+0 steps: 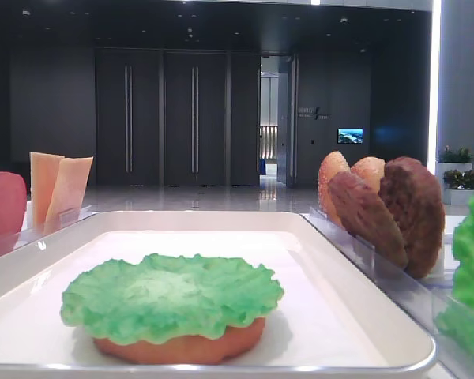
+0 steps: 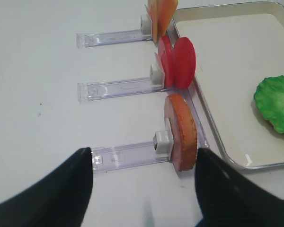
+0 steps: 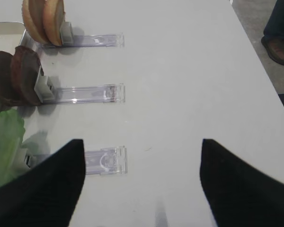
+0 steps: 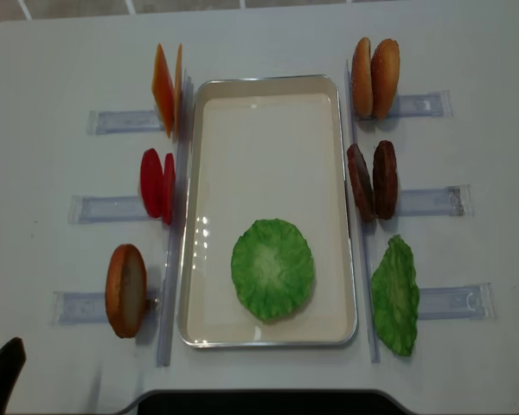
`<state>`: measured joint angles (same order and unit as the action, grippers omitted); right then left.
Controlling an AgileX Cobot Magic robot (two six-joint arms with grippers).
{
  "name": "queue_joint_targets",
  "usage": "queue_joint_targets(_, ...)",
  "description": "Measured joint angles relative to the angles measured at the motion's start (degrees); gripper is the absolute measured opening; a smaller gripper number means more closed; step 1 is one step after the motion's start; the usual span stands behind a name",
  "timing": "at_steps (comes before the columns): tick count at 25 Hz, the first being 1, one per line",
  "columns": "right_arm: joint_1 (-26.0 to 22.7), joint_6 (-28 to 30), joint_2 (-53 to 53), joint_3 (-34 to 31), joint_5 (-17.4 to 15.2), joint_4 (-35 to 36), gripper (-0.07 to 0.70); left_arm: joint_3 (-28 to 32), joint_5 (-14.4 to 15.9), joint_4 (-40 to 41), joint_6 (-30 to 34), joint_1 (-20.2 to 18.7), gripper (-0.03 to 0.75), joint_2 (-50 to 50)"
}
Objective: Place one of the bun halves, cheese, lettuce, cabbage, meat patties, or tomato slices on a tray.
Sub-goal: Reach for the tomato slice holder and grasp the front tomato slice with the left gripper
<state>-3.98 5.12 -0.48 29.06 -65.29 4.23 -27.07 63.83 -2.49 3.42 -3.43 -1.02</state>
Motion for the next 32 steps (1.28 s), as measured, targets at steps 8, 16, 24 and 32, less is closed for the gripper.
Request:
queue_joint_targets(8,0.00,0.00,0.00,0.00,0.00,0.00,0.486,0.00,0.00,0.00,0.00,0.00,0.545,0.00)
queue_joint_targets(16,0.00,0.00,0.00,0.00,0.00,0.00,0.486,0.00,0.00,0.05,0.00,0.00,0.563,0.00)
queue_joint_targets(24,0.00,0.00,0.00,0.00,0.00,0.00,0.486,0.00,-0.06,0.29,-2.05,0.00,0.563,0.00)
queue_joint_targets(32,0.00,0.00,0.00,0.00,0.00,0.00,0.486,-4.74,0.81,0.70,-3.42,0.00,0.563,7.94)
